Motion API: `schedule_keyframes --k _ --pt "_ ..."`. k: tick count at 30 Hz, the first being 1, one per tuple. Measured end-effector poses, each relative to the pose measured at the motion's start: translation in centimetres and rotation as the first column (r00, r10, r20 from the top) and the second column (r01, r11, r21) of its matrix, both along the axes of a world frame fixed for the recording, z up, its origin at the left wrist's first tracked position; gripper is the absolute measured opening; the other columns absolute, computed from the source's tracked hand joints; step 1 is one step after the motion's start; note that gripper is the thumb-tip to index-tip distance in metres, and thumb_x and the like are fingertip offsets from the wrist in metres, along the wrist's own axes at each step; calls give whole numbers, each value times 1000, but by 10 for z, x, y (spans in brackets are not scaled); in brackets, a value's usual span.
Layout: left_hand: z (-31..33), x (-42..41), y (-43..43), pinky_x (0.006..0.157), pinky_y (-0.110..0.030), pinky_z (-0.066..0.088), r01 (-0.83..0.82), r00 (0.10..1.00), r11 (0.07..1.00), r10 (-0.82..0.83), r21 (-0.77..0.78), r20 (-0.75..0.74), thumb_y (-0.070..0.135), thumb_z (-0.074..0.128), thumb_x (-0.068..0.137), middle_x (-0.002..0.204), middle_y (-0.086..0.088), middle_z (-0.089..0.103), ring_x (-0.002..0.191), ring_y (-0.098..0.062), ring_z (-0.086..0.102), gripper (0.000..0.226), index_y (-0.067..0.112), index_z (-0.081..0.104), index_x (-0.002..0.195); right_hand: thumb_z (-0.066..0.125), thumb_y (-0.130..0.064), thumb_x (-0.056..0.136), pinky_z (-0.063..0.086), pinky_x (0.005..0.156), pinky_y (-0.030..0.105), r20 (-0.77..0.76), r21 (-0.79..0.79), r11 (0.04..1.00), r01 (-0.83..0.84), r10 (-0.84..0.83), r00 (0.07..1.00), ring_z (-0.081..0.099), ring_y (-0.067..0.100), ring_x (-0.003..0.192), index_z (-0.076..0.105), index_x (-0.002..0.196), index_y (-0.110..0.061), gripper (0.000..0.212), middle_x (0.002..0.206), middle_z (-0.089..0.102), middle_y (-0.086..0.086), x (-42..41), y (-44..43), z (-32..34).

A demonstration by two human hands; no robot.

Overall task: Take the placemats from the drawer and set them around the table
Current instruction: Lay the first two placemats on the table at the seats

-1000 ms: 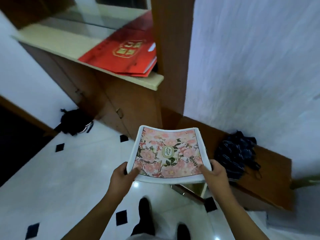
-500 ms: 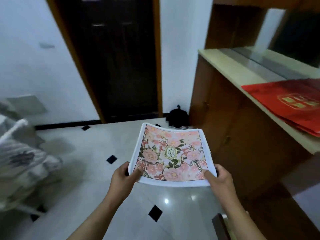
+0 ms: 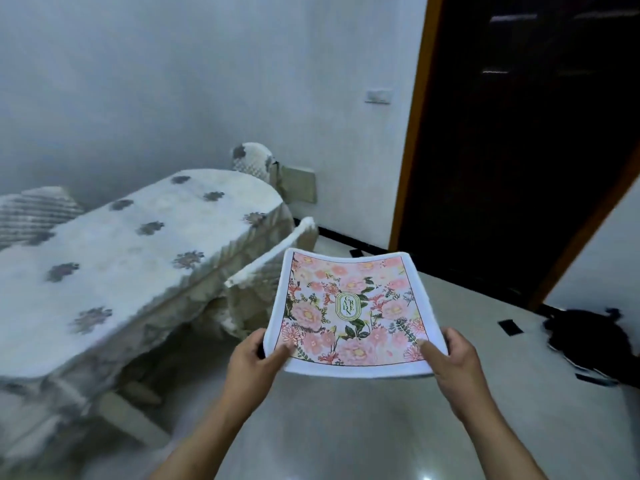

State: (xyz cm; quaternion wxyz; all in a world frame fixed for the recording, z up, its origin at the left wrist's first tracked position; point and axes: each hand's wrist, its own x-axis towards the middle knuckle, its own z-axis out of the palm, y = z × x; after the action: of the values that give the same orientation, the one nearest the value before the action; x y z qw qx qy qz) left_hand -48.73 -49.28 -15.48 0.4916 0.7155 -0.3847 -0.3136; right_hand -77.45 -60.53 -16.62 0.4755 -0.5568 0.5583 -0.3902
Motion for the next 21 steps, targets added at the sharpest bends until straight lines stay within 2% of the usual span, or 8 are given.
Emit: schedule_keyframes --k 4,7,9,13,17,18,20,21 --pt "-5 61 -11 60 -27 55 -164 986 986 164 -17 -13 20 73 83 88 5 76 75 -12 72 14 20 70 97 64 -11 86 53 63 40 -2 -3 985 -172 172 985 68 23 74 63 90 -17 7 85 72 4 84 -55 3" --pt "-12 96 -24 54 -20 53 -289 957 957 289 -26 0 23 71 85 89 5 75 75 -9 71 14 21 69 98 63 -12 88 46 47 26 -3 -10 947 -321 321 947 63 9 59 61 90 -17 6 82 70 5 143 -102 -1" --pt "-15 117 -33 53 -19 51 -365 931 931 365 -30 7 23 71 85 89 5 75 75 -9 71 14 21 69 99 63 -11 88 45 47 20 9 -22 913 -408 408 913 64 9 62 61 92 -15 6 85 70 4 182 -132 -1" --pt "-20 158 -48 58 -22 53 -560 828 826 560 -63 -19 15 72 84 86 8 76 74 -10 71 14 23 71 96 61 -5 89 50 51 19 20 -28 786 -617 618 786 68 8 69 60 97 -13 12 90 70 1 271 -190 -1" --pt "-22 195 -50 66 -25 57 -719 695 693 717 -60 -50 15 73 84 91 5 77 82 -13 72 14 19 72 98 64 -7 88 45 51 11 -18 -52 626 -778 779 627 65 9 72 59 95 -15 12 90 68 -1 367 -226 7" --pt "-24 207 -46 69 -28 58 -759 651 648 756 -61 -76 16 72 84 93 4 76 84 -14 72 16 19 72 100 64 -9 88 44 52 12 -34 -46 566 -823 822 568 64 9 74 59 95 -15 11 90 68 -2 395 -230 7" --pt "-19 217 -44 75 -32 57 -756 654 651 750 -63 -97 14 72 84 97 5 76 87 -14 72 20 19 71 104 63 -12 90 46 56 18 -20 -35 549 -835 835 550 65 10 78 59 99 -17 11 92 68 -4 409 -230 10" --pt "-21 228 -41 76 -31 57 -789 614 612 783 -55 -100 14 72 84 97 5 76 88 -13 72 22 20 70 106 62 -12 91 46 58 20 -24 -31 508 -861 860 509 66 8 78 59 101 -18 12 93 68 -5 431 -228 7"
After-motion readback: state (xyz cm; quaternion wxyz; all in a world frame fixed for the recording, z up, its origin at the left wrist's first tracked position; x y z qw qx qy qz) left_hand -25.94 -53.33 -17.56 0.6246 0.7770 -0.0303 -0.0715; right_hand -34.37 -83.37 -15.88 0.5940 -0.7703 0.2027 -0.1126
